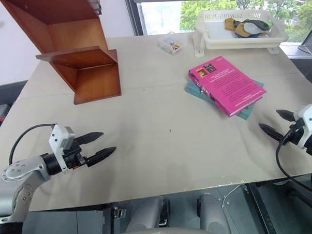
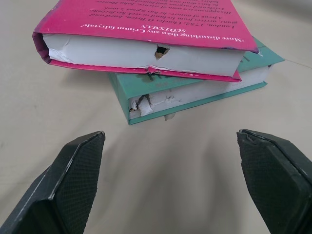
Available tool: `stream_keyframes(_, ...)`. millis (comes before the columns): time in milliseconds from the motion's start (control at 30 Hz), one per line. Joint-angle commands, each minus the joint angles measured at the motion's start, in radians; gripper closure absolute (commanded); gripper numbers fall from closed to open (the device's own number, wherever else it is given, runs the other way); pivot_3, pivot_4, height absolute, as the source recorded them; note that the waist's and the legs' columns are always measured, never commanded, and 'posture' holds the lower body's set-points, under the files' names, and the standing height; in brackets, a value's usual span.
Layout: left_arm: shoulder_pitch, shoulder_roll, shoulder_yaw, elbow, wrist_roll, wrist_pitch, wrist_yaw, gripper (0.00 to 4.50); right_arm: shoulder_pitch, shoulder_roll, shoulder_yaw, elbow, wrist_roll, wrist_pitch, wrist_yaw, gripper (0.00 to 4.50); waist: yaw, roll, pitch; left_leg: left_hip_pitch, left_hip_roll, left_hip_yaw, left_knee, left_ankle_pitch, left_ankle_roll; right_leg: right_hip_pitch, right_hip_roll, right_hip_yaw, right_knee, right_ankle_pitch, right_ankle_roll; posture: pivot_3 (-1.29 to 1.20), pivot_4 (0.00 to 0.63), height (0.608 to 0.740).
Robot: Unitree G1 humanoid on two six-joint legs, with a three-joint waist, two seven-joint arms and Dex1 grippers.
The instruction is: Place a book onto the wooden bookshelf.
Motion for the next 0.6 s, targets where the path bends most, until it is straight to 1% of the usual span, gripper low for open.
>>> stream_keyframes(33,0.011,0.0,0.026,-0.034,-0.012,-0.012,0.006,0.0,-0.005,-0.035,-0.038,0.0,0.005,-0.023,0.002,0.06,0.0,0.0,0.0,0.0,0.0,0.0,0.0,0.0,0.0,0.0,0.0,0.0,0.0,0.0,0.0,0.0,0.15,0.74)
stream_keyframes(600,0.038,0.004,0.029,-0.05,-0.019,-0.006,0.008,0.0,0.002,-0.051,-0.038,0.01,-0.001,-0.04,0.008,0.06,0.0,0.0,0.0,0.0,0.0,0.0,0.0,0.0,0.0,0.0,0.0,0.0,0.0,0.0,0.0,0.0,0.15,0.74)
